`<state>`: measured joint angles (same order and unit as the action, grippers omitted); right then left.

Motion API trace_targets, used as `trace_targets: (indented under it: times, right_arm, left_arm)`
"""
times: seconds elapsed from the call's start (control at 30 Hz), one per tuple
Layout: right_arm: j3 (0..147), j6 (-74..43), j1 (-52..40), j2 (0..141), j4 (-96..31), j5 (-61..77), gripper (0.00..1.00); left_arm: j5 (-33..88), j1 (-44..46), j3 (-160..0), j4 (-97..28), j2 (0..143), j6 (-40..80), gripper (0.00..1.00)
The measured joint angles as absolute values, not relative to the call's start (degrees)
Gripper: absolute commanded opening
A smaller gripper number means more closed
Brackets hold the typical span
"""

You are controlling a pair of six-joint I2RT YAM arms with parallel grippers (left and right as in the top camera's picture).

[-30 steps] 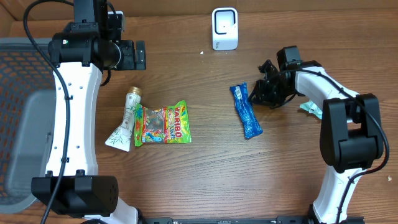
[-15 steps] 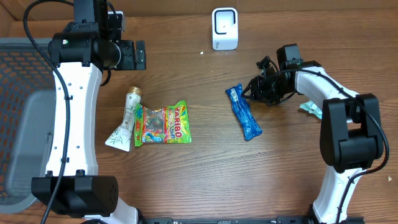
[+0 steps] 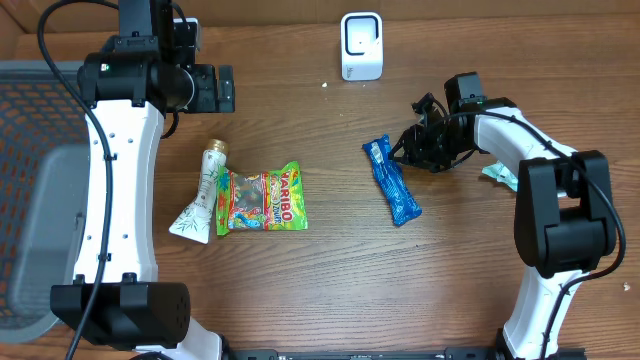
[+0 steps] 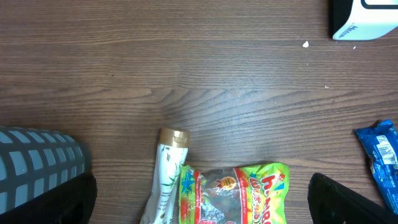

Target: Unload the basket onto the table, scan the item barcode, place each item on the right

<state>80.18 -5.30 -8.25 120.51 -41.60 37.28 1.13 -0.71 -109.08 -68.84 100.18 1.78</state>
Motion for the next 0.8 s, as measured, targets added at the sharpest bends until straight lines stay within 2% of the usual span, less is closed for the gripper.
trace_targets:
  times: [0.07,0.2,0.27,0.37,0.53,0.8]
  right_arm:
    - [80.2,-5.2,-8.8,120.5,-41.4,37.3,0.46]
    - [80.2,-5.3,-10.5,120.6,-40.0,37.3,0.46]
    - [80.2,-5.7,-11.4,120.9,-38.9,37.2,0.40]
    - [80.2,-6.8,-12.2,121.9,-37.8,36.8,0.24]
    - [80.2,-8.3,-12.4,123.2,-37.2,37.3,0.04]
    - [80.2,-8.8,-12.4,123.3,-36.9,39.6,0.04]
  left_arm:
    - [1.1,-0.7,-109.1,-68.8,100.2,1.8,1.00]
    - [1.1,-0.7,-109.1,-68.8,100.2,1.8,1.00]
    - [1.1,-0.7,-109.1,-68.8,100.2,1.8,1.00]
    - [1.1,-0.7,-109.1,-68.8,100.2,1.8,1.00]
    - [1.1,-0.7,-109.1,-68.8,100.2,1.8,1.00]
    - [1.1,-0.7,-109.1,-68.8,100.2,1.8,1.00]
